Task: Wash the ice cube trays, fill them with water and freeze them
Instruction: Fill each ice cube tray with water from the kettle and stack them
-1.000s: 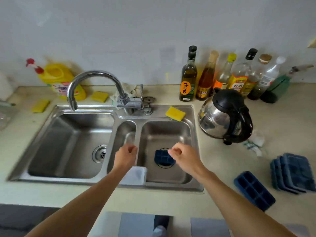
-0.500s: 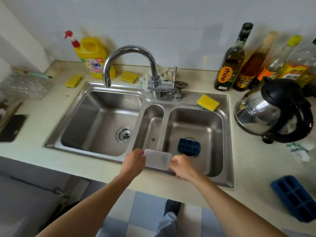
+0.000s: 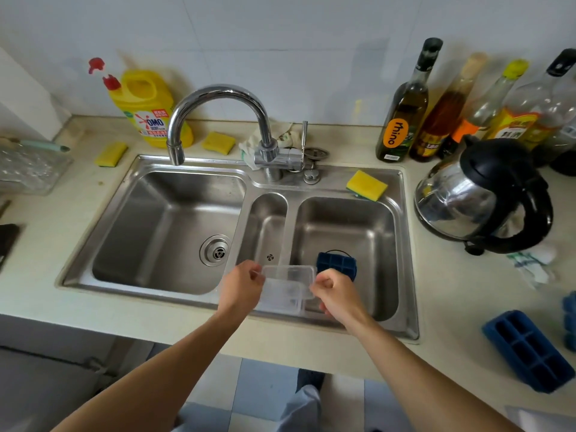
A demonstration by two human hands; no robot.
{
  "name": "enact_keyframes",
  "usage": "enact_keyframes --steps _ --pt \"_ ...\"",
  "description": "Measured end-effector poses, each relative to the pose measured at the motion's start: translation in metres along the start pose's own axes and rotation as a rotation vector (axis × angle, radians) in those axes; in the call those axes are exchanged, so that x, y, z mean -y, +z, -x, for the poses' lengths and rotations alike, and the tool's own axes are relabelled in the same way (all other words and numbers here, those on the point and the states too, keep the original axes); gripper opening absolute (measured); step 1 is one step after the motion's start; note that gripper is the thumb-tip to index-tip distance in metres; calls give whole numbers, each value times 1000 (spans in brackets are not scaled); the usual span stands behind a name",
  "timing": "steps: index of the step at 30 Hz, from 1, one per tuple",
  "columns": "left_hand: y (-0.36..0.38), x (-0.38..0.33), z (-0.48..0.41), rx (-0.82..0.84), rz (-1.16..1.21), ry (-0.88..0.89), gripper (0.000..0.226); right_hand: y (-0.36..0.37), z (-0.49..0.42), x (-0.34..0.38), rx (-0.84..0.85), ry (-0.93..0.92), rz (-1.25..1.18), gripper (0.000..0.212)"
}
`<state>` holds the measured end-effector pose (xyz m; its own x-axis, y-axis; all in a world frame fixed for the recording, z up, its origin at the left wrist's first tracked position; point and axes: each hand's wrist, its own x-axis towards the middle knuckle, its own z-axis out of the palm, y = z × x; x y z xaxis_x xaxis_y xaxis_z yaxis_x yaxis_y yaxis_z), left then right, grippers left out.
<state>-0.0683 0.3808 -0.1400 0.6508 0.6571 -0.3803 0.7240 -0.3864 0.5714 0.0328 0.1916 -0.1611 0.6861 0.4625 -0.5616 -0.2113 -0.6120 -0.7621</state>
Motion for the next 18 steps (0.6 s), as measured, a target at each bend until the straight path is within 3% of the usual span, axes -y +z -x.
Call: enact_keyframes --steps 9,15,18 --pt "65 -68 -52 221 46 104 15 -57 -31 -38 -239 108 8 8" --pt "111 -80 -94 366 -102 85 11 -60 -76 -73 -272 205 93 8" --pt "129 -74 -115 381 -148 74 25 -56 -101 -87 -275 233 125 17"
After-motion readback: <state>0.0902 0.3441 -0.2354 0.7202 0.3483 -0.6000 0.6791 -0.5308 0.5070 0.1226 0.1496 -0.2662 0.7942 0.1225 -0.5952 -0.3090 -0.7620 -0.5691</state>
